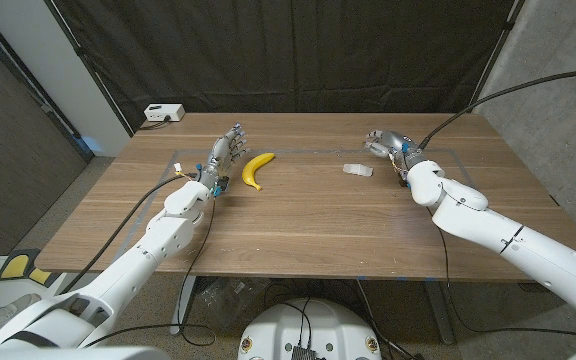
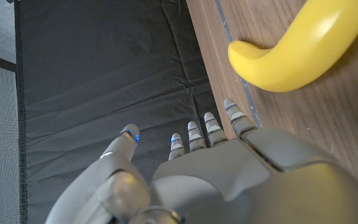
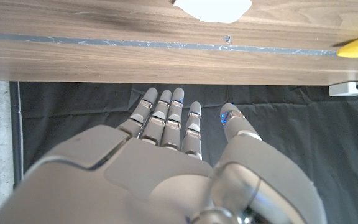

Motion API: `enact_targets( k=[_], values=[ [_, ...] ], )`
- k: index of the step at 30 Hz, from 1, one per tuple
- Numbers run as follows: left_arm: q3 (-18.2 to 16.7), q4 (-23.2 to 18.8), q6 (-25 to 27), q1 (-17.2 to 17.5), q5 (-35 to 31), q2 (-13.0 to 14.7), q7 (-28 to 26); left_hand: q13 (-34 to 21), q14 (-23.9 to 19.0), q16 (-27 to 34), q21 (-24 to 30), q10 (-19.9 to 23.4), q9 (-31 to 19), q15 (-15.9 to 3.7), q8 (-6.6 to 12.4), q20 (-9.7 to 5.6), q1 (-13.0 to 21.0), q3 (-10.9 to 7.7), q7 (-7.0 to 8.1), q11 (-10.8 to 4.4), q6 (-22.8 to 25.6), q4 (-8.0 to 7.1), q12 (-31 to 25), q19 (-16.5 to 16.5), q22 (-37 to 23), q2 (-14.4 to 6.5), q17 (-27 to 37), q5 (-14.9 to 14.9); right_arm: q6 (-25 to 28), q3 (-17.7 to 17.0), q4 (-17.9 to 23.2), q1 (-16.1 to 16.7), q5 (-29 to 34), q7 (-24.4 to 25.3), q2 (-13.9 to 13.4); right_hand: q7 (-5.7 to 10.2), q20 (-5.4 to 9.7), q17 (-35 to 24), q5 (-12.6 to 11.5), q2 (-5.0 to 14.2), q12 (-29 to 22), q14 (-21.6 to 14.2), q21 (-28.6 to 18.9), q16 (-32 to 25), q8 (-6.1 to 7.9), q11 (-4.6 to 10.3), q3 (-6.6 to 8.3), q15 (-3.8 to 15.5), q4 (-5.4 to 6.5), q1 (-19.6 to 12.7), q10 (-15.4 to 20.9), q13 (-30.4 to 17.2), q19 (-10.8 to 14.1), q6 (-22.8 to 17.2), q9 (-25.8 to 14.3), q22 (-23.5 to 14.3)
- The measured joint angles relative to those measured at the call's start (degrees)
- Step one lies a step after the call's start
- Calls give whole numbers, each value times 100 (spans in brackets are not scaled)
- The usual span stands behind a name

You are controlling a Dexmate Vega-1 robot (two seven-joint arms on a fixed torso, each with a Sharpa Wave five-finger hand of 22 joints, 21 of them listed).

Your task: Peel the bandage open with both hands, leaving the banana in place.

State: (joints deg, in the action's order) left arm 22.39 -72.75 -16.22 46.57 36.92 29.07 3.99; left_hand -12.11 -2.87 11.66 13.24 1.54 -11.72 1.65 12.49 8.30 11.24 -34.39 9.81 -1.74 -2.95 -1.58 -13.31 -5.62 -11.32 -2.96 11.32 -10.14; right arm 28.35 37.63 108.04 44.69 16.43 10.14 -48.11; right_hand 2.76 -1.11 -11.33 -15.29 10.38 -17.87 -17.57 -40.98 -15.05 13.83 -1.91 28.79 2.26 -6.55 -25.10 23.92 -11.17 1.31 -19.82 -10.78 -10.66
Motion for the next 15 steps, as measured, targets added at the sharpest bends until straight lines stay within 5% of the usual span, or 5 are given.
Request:
enact_targets(
  k=[9, 15],
  values=[
    [-26, -67, 4, 62, 15, 36, -13, 0, -21, 0, 0, 0, 28, 21, 0, 21, 58, 0, 0, 0, 0, 0, 0, -21, 0, 58, 0, 0, 387, 238, 35, -147, 419, -261, 36, 19, 34, 38, 0, 3, 0, -88, -35, 0, 0, 102, 103, 10, -141, -302, 103, -1, 117, -138, -3, 0],
    [-36, -93, 18, 80, 20, 52, -19, 0, -61, 0, 0, 10, 28, 0, 0, 21, 57, 2, 0, -11, 0, -2, 0, -21, 0, 57, 0, 0, 855, 489, 61, -283, 913, -481, 84, 98, 111, 68, 118, -149, -100, -493, -162, -44, 0, 320, 172, 17, -367, -1063, 509, 30, 443, -420, -3, -1]
  ],
)
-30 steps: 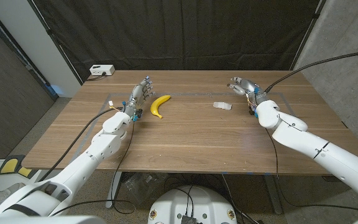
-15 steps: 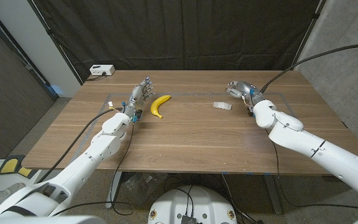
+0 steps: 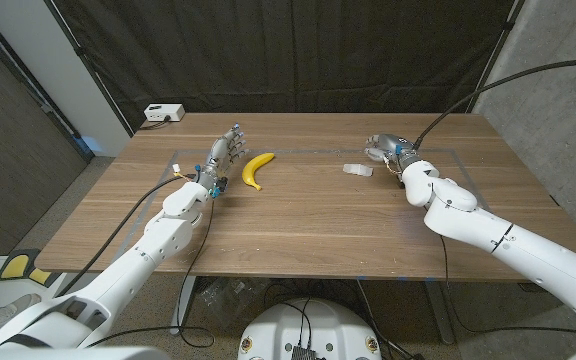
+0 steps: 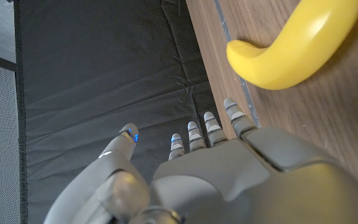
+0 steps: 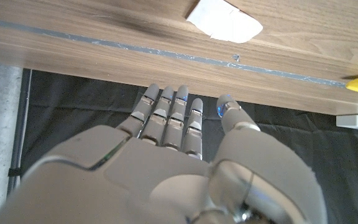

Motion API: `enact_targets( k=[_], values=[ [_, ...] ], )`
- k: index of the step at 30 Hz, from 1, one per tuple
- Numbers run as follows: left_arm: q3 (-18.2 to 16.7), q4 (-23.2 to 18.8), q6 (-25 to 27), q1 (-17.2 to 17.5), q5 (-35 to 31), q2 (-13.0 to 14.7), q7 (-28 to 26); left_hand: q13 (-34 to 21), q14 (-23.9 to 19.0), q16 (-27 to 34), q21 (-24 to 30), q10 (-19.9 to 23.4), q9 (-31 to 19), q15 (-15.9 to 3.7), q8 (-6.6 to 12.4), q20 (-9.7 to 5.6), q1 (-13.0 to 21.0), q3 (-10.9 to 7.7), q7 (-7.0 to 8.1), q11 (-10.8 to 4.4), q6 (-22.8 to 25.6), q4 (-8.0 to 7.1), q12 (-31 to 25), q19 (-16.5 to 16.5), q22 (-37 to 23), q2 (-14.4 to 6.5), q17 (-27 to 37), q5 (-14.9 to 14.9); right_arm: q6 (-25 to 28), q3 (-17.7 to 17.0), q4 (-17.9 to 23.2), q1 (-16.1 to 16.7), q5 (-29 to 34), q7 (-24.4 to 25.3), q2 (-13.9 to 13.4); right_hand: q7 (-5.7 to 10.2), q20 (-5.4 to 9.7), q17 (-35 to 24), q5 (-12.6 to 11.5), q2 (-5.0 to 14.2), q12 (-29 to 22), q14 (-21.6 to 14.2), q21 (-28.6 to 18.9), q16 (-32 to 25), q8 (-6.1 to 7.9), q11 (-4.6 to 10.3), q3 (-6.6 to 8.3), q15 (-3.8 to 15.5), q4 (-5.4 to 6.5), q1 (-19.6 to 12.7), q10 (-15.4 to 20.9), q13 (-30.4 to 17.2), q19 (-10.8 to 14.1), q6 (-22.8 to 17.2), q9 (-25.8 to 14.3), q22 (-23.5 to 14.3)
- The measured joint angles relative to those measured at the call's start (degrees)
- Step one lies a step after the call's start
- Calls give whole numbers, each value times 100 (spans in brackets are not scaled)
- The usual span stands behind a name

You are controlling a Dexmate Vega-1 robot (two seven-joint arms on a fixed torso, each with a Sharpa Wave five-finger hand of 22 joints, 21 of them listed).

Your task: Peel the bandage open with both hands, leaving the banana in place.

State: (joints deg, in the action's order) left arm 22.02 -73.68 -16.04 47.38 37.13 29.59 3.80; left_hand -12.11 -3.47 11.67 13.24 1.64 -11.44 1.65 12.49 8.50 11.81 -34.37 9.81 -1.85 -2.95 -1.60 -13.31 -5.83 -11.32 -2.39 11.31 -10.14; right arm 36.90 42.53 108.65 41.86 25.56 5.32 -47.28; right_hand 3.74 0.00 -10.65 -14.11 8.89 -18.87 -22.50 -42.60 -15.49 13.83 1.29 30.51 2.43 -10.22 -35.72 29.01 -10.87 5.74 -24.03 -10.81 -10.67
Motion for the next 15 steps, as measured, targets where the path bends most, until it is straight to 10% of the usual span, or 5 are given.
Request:
enact_targets(
  k=[15],
  values=[
    [-1, 9, 22, -15, 7, -2, 0, 0, 1, 0, 0, 19, -1, 0, 0, 0, -57, 23, 0, -20, 0, -23, 0, 0, 0, -57, 0, 0, 858, 761, -48, -389, 1367, -606, 128, 404, 124, -43, 376, -457, -170, -742, -261, -88, 144, 487, -230, 52, -4, -1729, 1057, 23, 489, -1305, 1, -15]
  ],
)
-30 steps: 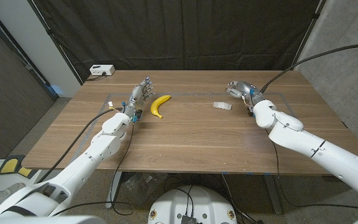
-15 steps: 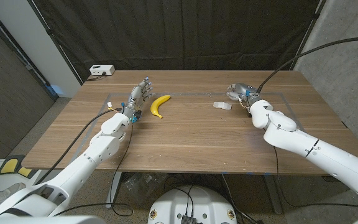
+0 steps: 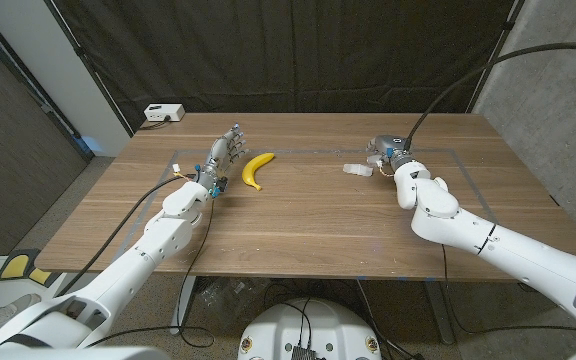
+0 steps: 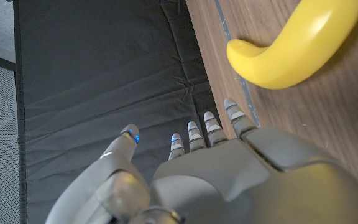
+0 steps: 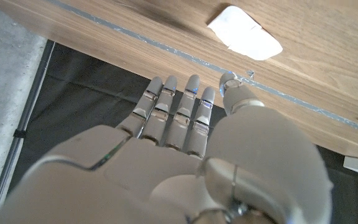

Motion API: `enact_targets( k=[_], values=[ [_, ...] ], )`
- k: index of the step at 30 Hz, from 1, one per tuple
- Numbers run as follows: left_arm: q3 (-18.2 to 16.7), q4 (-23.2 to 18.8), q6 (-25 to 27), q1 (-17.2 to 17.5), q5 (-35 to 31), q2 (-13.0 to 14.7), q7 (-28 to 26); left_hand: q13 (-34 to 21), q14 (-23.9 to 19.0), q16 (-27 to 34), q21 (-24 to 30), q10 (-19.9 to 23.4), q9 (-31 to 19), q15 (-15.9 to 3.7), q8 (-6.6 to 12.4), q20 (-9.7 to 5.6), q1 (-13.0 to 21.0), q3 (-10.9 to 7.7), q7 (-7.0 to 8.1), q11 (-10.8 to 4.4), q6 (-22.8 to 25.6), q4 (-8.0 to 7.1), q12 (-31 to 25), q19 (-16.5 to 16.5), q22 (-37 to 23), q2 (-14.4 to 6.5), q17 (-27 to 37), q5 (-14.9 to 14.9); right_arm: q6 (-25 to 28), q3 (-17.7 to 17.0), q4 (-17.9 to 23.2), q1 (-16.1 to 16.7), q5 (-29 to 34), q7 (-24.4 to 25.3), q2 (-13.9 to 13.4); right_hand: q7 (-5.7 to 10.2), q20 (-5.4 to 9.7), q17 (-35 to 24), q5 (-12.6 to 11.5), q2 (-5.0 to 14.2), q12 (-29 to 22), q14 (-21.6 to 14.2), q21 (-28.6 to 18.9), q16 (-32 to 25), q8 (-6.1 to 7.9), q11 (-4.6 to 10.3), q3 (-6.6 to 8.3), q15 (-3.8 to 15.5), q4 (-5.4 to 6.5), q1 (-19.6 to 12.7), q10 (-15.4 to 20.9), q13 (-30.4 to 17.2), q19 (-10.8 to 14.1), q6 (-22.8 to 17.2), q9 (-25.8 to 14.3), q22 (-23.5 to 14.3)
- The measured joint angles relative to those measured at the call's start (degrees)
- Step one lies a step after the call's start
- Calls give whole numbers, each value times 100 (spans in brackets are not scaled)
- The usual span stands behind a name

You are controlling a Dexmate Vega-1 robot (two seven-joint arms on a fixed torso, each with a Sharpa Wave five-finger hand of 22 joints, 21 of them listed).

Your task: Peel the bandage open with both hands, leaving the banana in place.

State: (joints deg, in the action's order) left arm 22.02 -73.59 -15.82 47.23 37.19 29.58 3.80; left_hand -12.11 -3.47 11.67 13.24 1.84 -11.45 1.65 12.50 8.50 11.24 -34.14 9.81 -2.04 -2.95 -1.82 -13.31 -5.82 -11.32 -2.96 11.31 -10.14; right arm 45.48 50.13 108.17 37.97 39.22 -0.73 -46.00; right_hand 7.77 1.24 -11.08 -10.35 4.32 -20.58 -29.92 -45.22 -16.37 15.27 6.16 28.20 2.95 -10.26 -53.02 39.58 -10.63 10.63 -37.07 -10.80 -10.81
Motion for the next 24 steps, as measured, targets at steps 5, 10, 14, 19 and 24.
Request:
enact_targets(
  k=[5, 10, 14, 19, 24],
  values=[
    [0, 16, 4, -9, 2, -5, 7, 0, 0, 0, 0, 0, 0, 0, 0, 2, 58, 0, 0, 0, 0, 0, 0, -2, 0, 60, 0, 0, 142, 159, -62, -95, 308, -237, 52, 0, 9, 0, 0, -30, 0, 0, 0, 0, 0, 0, -39, 0, 7, -31, 0, 0, 9, -41, 15, 0],
    [1, 36, 6, -20, 6, -12, 17, 0, 0, 0, 0, 0, 0, 0, -13, 21, 56, 0, 0, 0, 41, 0, 0, -21, 0, 60, 0, 0, 243, 232, -134, -139, 545, -410, 104, 15, 9, 0, 0, -23, 27, 0, 0, 0, -25, 0, -39, 0, 7, -83, 0, 0, 9, -26, 15, 0],
    [3, 65, 7, -40, 12, -17, 36, 0, -22, 0, 0, 30, -1, -23, -13, 21, 41, 0, 0, 31, 41, 0, 0, -21, 0, 74, 0, 0, 312, 287, -214, -167, 739, -527, 165, 35, 9, 1, 0, -58, 68, 0, 0, 0, -67, 32, -88, 0, 22, -117, -33, 0, 9, 41, 15, 1],
    [6, 130, 7, -75, 21, -33, 71, 0, -34, 0, 0, 30, -1, -30, -12, 21, -26, 23, 0, 31, 82, -23, 0, -21, 0, 8, 0, 0, 352, 335, -342, -202, 931, -665, 248, 41, 32, 1, 44, -182, 71, 0, -43, 0, -67, 62, -226, 0, 99, -29, -63, -1, 32, 43, 15, 1],
    [8, 187, 7, -104, 31, -52, 104, 0, -53, 0, 0, 31, -1, -11, -12, 21, -72, 72, -13, 31, 95, -23, 0, -21, 0, 54, 0, 0, 351, 341, -450, -205, 1017, -676, 317, 62, 29, 1, 36, -258, 71, -154, -43, 0, -67, 57, -332, 2, 141, 46, 79, -1, 112, -166, 14, 15]
  ],
)
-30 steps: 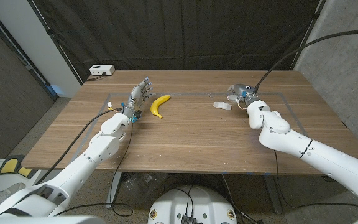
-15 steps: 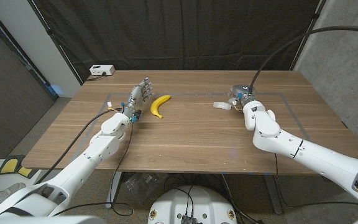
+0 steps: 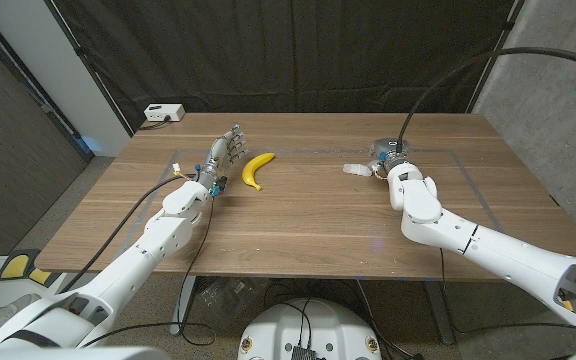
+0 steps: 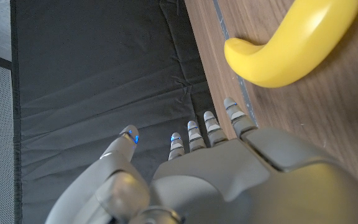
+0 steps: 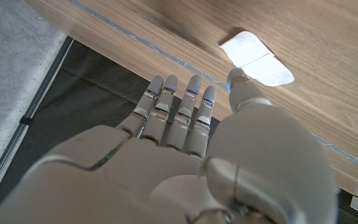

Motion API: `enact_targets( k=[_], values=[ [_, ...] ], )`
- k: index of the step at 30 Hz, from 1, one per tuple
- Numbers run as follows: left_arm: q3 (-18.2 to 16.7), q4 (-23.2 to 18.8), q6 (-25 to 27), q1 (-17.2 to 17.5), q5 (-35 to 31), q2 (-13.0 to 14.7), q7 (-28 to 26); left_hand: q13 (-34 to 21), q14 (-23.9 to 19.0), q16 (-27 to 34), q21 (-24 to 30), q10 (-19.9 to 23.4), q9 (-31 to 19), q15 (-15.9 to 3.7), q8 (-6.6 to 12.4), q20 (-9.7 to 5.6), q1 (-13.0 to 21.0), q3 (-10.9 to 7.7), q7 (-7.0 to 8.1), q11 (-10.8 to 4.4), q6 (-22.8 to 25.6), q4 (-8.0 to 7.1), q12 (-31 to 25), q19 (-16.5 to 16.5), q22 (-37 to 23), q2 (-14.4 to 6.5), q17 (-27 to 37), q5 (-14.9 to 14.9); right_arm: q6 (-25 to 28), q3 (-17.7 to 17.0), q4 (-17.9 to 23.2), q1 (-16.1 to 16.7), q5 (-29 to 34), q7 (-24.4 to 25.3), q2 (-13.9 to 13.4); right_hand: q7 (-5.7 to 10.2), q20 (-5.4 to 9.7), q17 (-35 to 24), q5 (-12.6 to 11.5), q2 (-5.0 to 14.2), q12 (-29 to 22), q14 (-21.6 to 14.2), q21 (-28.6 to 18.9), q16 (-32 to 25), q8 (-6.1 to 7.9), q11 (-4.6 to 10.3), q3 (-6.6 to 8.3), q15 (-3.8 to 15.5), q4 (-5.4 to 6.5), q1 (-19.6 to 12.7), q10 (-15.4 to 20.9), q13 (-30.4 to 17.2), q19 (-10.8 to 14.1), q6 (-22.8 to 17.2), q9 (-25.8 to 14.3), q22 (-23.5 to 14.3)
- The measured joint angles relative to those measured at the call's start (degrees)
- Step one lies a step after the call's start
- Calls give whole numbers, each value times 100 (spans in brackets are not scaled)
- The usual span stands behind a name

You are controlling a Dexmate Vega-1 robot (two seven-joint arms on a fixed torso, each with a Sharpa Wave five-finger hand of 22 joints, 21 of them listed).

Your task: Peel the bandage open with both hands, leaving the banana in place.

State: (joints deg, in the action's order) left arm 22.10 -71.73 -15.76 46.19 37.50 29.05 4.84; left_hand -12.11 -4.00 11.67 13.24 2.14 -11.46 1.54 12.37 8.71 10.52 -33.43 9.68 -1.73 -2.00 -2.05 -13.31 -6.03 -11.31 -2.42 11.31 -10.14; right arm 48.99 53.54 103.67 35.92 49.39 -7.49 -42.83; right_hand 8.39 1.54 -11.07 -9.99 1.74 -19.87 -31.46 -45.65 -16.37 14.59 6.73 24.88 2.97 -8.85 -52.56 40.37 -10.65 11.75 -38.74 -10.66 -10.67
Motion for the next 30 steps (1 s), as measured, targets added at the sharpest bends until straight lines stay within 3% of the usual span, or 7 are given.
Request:
enact_targets(
  k=[4, 30],
  values=[
    [5, 54, 0, -29, 4, -8, 17, 0, 1, 0, 0, 23, 0, 0, 0, 0, -14, 31, -18, 23, 18, -32, 0, 0, 0, 14, 0, 0, -16, 11, -141, 0, 81, 39, 82, 19, 22, 0, -42, -23, 0, -64, -34, 0, 0, 59, -1, 11, -2, -23, 77, -17, 22, -79, 0, 2],
    [56, 306, 21, -224, -15, -80, 76, 0, 2, 0, 0, 42, -1, -1, 0, 0, -89, 78, -18, 41, 17, -80, 0, 0, 0, 89, 30, 0, -191, 69, -754, -160, -17, 1, 339, 19, 10, -27, -64, -53, 44, -69, -33, 72, -94, 15, -135, -1, 88, 22, 52, -21, 51, -78, -1, 1]
  ],
)
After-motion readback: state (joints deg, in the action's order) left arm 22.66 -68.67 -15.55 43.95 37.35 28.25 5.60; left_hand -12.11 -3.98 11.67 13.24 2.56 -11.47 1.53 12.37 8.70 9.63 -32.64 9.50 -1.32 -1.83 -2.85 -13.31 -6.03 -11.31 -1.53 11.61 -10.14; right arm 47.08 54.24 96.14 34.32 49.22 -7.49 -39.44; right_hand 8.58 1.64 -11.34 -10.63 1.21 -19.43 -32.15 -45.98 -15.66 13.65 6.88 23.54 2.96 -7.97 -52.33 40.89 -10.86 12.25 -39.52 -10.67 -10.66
